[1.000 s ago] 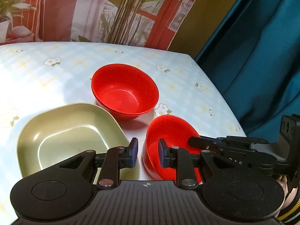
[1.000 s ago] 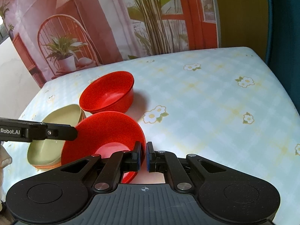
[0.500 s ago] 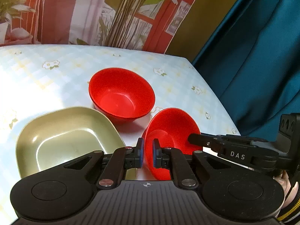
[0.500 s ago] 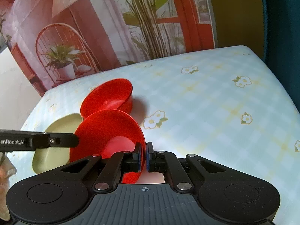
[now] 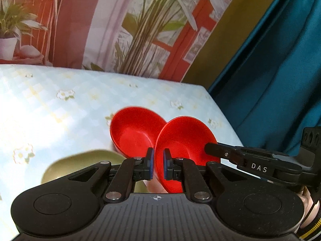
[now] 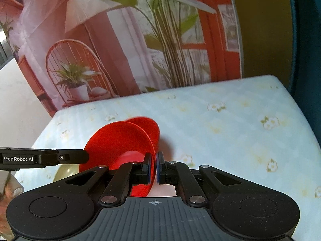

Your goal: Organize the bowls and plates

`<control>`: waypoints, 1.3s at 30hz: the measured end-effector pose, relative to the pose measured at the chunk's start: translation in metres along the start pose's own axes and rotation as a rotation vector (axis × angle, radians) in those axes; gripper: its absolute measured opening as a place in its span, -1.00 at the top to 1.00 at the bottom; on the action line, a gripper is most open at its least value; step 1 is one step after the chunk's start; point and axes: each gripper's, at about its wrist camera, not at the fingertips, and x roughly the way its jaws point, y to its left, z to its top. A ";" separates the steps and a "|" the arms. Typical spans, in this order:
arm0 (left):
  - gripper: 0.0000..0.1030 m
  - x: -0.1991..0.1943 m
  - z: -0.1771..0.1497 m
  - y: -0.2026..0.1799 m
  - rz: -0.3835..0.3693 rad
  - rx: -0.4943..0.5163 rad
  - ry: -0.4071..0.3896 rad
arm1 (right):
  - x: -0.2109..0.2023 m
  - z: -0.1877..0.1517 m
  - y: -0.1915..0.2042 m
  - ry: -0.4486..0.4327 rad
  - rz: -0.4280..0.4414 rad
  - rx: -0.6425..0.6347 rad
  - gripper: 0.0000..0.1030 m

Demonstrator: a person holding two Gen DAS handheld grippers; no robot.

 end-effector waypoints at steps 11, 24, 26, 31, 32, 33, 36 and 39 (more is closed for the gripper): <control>0.80 0.006 0.026 0.023 0.038 -0.034 -0.028 | 0.028 0.040 0.018 -0.009 0.014 -0.018 0.91; 0.80 0.035 0.038 0.039 0.091 -0.024 -0.013 | 0.078 0.053 0.018 0.014 -0.016 -0.011 0.90; 0.80 0.038 0.037 0.041 0.094 -0.022 -0.003 | 0.083 0.051 0.015 0.025 -0.022 -0.011 0.90; 0.80 0.047 0.035 0.043 0.106 -0.016 0.018 | 0.090 0.046 0.011 0.046 -0.026 -0.011 0.90; 0.80 0.048 0.034 0.043 0.107 -0.015 0.020 | 0.092 0.045 0.010 0.048 -0.025 -0.009 0.90; 0.80 0.049 0.034 0.044 0.109 -0.015 0.023 | 0.092 0.045 0.009 0.049 -0.024 -0.008 0.89; 0.80 0.051 0.032 0.044 0.110 -0.016 0.028 | 0.094 0.043 0.008 0.054 -0.021 -0.007 0.88; 0.80 0.053 0.031 0.045 0.109 -0.014 0.034 | 0.095 0.041 0.007 0.058 -0.025 -0.015 0.87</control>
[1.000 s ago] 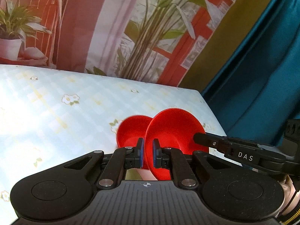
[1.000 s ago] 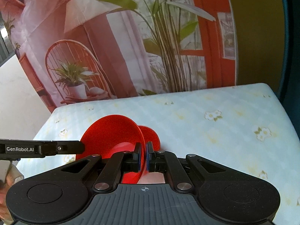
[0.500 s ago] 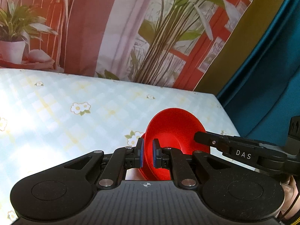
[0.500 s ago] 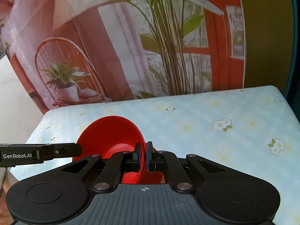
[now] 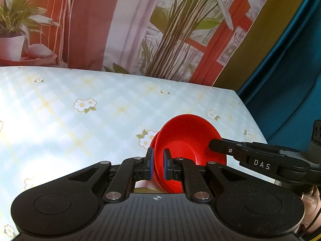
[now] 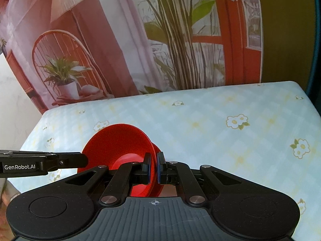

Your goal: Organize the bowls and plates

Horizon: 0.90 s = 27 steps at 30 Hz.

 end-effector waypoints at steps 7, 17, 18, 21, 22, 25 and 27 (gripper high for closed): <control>0.79 0.004 0.000 -0.001 0.007 0.003 0.004 | -0.002 -0.002 -0.001 -0.008 -0.025 -0.017 0.80; 0.46 -0.006 0.000 -0.002 0.034 0.030 -0.021 | -0.014 -0.007 0.001 -0.035 -0.078 -0.056 0.55; 0.39 -0.008 0.000 -0.002 0.034 0.032 -0.025 | -0.015 -0.008 0.002 -0.036 -0.082 -0.059 0.46; 0.38 -0.011 -0.001 -0.001 0.033 0.034 -0.028 | -0.018 -0.010 0.001 -0.039 -0.084 -0.056 0.37; 0.38 -0.011 -0.001 -0.001 0.032 0.034 -0.028 | -0.018 -0.011 0.001 -0.038 -0.085 -0.055 0.35; 0.38 -0.012 -0.002 -0.001 0.034 0.034 -0.025 | -0.020 -0.013 0.000 -0.037 -0.085 -0.051 0.32; 0.38 -0.011 -0.003 0.000 0.034 0.033 -0.022 | -0.020 -0.016 -0.001 -0.037 -0.084 -0.043 0.31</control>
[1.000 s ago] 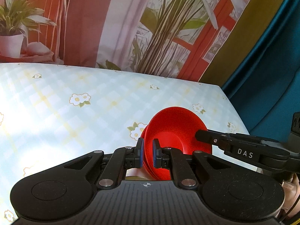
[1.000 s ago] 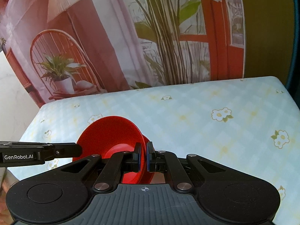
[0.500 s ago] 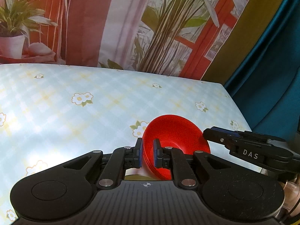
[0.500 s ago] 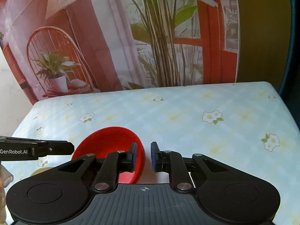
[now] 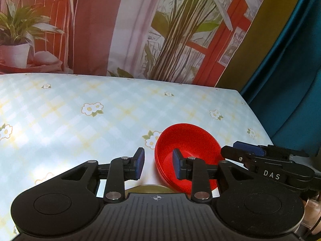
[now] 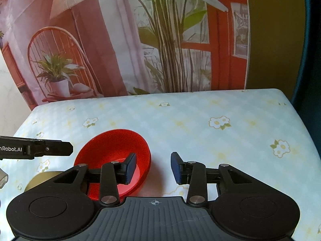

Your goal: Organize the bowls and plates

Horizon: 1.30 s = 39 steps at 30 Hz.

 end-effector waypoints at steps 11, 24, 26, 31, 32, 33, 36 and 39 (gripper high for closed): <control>0.28 0.011 -0.003 0.001 -0.020 -0.006 0.023 | 0.009 -0.012 -0.007 0.029 0.027 0.072 0.28; 0.28 0.026 -0.009 -0.001 -0.054 -0.023 0.061 | 0.022 -0.020 -0.003 0.042 0.069 0.115 0.28; 0.28 0.027 -0.010 -0.001 -0.057 -0.026 0.062 | 0.023 -0.021 -0.003 0.040 0.073 0.123 0.28; 0.28 0.032 -0.012 0.000 -0.062 -0.034 0.066 | 0.027 -0.023 -0.002 0.039 0.080 0.133 0.30; 0.28 0.032 -0.012 0.000 -0.063 -0.039 0.065 | 0.027 -0.024 -0.002 0.038 0.081 0.134 0.30; 0.30 0.033 -0.012 0.000 -0.064 -0.044 0.064 | 0.028 -0.024 -0.002 0.037 0.080 0.136 0.31; 0.30 0.034 -0.014 0.000 -0.070 -0.041 0.064 | 0.028 -0.024 -0.001 0.036 0.084 0.143 0.41; 0.30 0.034 -0.014 -0.002 -0.070 -0.030 0.061 | 0.028 -0.024 0.001 0.032 0.088 0.138 0.54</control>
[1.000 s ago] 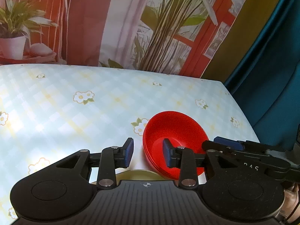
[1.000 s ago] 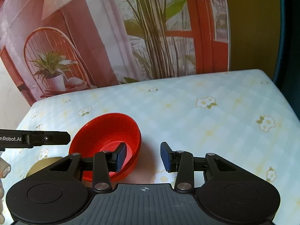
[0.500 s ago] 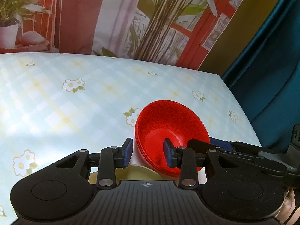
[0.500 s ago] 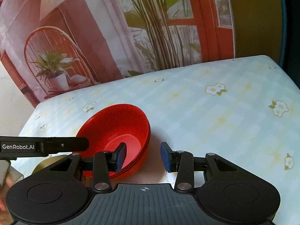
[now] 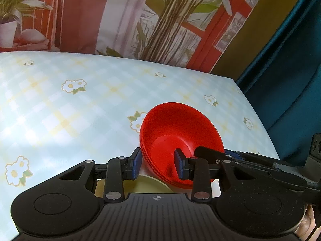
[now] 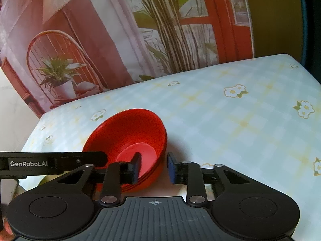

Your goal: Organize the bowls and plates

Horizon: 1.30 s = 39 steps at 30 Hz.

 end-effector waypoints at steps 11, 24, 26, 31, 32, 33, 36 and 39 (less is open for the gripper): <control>0.30 -0.003 -0.001 0.001 -0.012 0.003 -0.009 | -0.001 -0.001 -0.001 -0.007 -0.012 0.000 0.59; 0.30 -0.038 0.007 -0.009 -0.042 0.015 -0.081 | -0.023 0.013 0.013 -0.060 -0.022 -0.026 0.60; 0.30 -0.046 0.007 -0.012 -0.042 0.023 -0.096 | -0.030 0.014 0.019 -0.070 -0.022 -0.035 0.60; 0.30 -0.068 0.006 -0.010 -0.048 0.037 -0.122 | -0.045 0.016 0.034 -0.091 -0.016 -0.057 0.60; 0.30 -0.073 0.004 -0.010 -0.049 0.039 -0.126 | -0.049 0.016 0.037 -0.095 -0.015 -0.063 0.60; 0.30 -0.078 0.003 -0.009 -0.049 0.040 -0.130 | -0.052 0.016 0.040 -0.098 -0.013 -0.068 0.60; 0.30 -0.090 -0.003 -0.006 -0.049 0.042 -0.140 | -0.059 0.014 0.051 -0.103 -0.009 -0.081 0.60; 0.30 -0.103 -0.010 -0.003 -0.046 0.042 -0.147 | -0.065 0.010 0.062 -0.104 -0.005 -0.093 0.60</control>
